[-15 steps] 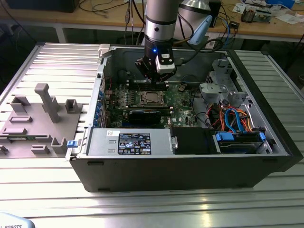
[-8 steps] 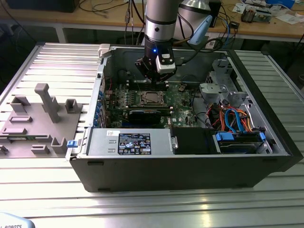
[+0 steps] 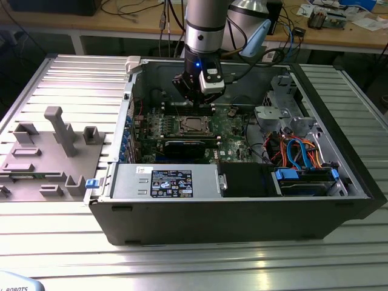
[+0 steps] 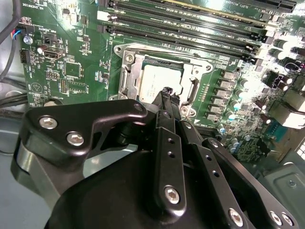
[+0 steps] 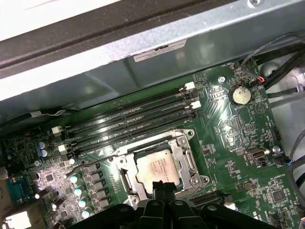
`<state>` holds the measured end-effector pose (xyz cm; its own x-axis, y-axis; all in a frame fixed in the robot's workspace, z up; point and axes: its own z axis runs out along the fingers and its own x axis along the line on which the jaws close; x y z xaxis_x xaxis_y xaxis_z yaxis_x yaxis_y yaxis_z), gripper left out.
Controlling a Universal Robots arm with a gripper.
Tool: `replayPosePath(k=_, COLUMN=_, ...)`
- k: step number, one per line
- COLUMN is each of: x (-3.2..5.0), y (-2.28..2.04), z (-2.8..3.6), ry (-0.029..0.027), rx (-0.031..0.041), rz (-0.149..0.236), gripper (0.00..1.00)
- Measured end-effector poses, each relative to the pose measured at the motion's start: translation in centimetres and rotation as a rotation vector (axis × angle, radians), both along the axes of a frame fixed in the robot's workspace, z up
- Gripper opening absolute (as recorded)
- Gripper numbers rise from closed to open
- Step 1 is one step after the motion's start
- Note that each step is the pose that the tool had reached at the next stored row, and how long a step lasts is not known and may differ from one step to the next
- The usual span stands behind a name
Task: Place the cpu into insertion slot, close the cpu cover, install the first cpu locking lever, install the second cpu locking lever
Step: 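Install the first cpu locking lever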
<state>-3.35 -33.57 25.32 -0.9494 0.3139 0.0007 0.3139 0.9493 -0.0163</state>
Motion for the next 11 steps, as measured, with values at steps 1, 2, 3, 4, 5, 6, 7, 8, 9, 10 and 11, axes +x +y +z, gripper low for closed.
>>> replayPosePath(k=1, x=0.00, y=0.00, z=0.00, ry=0.0000, rx=0.0000, rz=0.001, gripper=0.11)
replayPosePath(k=2, x=0.00, y=0.00, z=0.00, ry=0.0000, rx=-0.0001, rz=0.002, gripper=0.11)
replayPosePath(k=3, x=0.00, y=0.00, z=0.00, ry=0.0000, rx=-0.0001, rz=0.003, gripper=0.11)
replayPosePath(k=4, x=0.00, y=0.00, z=0.00, ry=0.0000, rx=-0.0001, rz=0.004, gripper=0.11)
replayPosePath(k=5, x=0.00, y=0.00, z=0.00, ry=0.0000, rx=-0.0001, rz=0.004, gripper=0.11)
replayPosePath(k=6, x=0.00, y=0.00, z=0.00, ry=0.0000, rx=-0.0001, rz=0.004, gripper=0.11)
replayPosePath(k=7, x=0.00, y=0.00, z=0.00, ry=0.0000, rx=-0.0001, rz=0.005, gripper=0.11)
replayPosePath(k=8, x=0.00, y=0.00, z=0.00, ry=0.0000, rx=-0.0001, rz=0.006, gripper=0.11)
replayPosePath(k=9, x=0.00, y=0.00, z=0.00, ry=0.0001, rx=-0.0001, rz=0.006, gripper=0.11)
replayPosePath(k=10, x=0.00, y=0.00, z=0.00, ry=0.0000, rx=-0.0001, rz=0.007, gripper=0.11)
replayPosePath(k=11, x=0.00, y=0.00, z=0.00, ry=0.0001, rx=-0.0002, rz=0.007, gripper=0.11)
